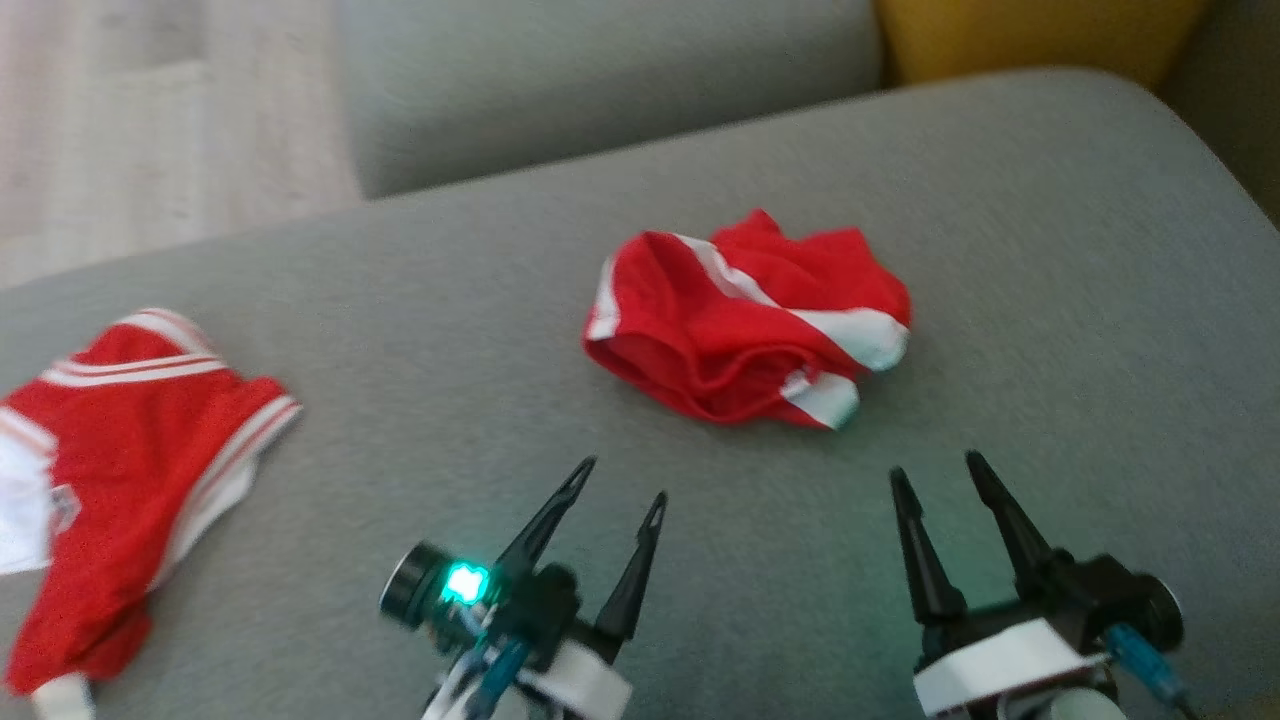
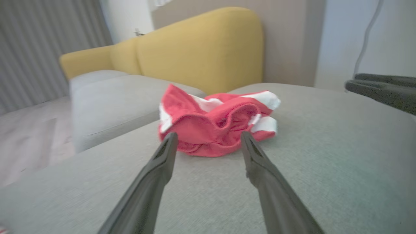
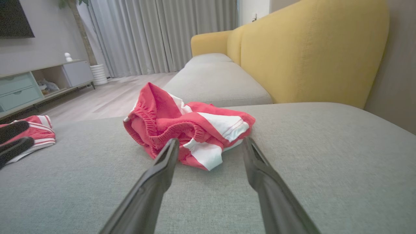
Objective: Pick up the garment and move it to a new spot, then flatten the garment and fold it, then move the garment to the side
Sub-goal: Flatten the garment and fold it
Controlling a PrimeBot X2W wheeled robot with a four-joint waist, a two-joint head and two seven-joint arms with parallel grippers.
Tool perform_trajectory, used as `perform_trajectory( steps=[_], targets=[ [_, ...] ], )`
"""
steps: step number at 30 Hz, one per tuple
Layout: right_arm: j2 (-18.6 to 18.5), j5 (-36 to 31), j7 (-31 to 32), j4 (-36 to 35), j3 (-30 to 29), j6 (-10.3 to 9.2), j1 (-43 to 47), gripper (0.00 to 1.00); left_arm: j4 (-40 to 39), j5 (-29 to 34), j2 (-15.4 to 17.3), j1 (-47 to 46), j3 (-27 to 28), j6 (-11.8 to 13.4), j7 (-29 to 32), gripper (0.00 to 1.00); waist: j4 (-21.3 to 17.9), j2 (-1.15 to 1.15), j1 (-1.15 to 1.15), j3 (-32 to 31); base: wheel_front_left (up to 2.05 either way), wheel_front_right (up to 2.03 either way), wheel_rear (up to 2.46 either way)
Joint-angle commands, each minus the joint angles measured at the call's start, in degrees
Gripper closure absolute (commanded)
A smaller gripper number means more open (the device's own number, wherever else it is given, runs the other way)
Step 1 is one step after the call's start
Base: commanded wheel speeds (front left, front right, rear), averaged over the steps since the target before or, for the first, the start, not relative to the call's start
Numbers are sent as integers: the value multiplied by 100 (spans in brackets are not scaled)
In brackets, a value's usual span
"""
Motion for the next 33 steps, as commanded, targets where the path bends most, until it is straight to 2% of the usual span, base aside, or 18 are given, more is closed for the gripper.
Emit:
perform_trajectory(
  steps=[1,7,12,19,27,29,30,31,32,33],
  targets=[
    [-27,-11,-22,-206,188,43,-326,0,108,36,-12,-501,34,-11,-29,0,-486,0,0,430,0,0,0],
    [-27,138,-22,-257,246,43,-543,0,1326,-384,-12,-1649,-556,-39,-29,0,-1061,0,0,859,0,0,0],
    [-27,300,-22,-272,278,43,-646,0,1852,-578,-12,-2322,-1009,-61,-29,0,-1354,0,0,1097,0,0,0],
    [-27,460,-22,-255,377,43,-774,0,2415,-881,-12,-2818,-1146,80,-29,0,-1630,0,0,1254,0,0,0],
    [-27,525,-22,-283,385,43,-782,0,2604,-1095,-12,-3056,-1097,160,-29,0,-1786,0,0,1332,0,0,0],
    [-27,543,-22,-284,385,43,-784,0,2612,-1120,-12,-3092,-1116,157,-29,5,-1808,0,0,1359,0,0,0],
    [-27,551,-22,-284,385,43,-787,0,2611,-1125,-12,-3110,-1127,155,-29,12,-1814,0,0,1370,0,0,0],
    [-27,558,-22,-284,385,43,-790,0,2611,-1129,-12,-3123,-1135,154,-29,50,-1817,0,0,1381,0,0,0],
    [-27,565,-22,-283,383,43,-792,0,2596,-1131,-12,-3135,-1144,149,-29,71,-1817,0,0,1391,0,0,0],
    [-27,571,-22,-281,381,43,-794,0,2592,-1165,-12,-3126,-1152,101,-29,100,-1815,0,0,1396,0,0,0]
  ],
)
